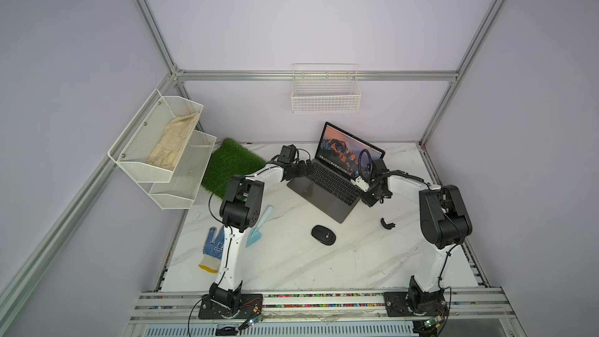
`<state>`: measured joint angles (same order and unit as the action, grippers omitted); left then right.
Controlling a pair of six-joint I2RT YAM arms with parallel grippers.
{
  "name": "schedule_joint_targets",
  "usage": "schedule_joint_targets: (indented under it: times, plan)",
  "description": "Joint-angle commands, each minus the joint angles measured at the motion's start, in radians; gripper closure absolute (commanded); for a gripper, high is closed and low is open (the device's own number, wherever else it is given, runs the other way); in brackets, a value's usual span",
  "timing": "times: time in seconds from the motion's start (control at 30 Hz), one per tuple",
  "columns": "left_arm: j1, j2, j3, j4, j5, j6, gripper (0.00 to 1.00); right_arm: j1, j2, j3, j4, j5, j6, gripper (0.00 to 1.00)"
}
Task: Insert the wireless mouse receiver into the laptop
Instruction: Insert the USB plug into the USB port.
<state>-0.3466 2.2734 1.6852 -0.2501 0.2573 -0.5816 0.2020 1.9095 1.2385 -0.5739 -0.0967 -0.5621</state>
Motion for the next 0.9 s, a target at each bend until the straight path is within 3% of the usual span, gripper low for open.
schedule_joint_targets:
  times: [0.0, 0.47, 0.6, 0.87]
  plan:
    - [-0.039, 0.09, -0.031, -0.178, 0.071, -0.017, 0.0, 0.058, -0.028, -0.003, 0.133, -0.152, -0.09, 0.95]
    - [-0.04, 0.12, 0.024, -0.23, 0.095, 0.045, 0.0, 0.032, 0.025, 0.053, 0.116, -0.103, -0.05, 0.97]
    - [-0.051, 0.129, 0.036, -0.229, 0.105, 0.049, 0.0, 0.042, 0.035, 0.059, 0.178, -0.116, 0.028, 0.97]
    - [-0.052, 0.133, 0.107, -0.287, 0.069, 0.109, 0.0, 0.053, -0.016, 0.058, 0.186, -0.105, -0.027, 0.95]
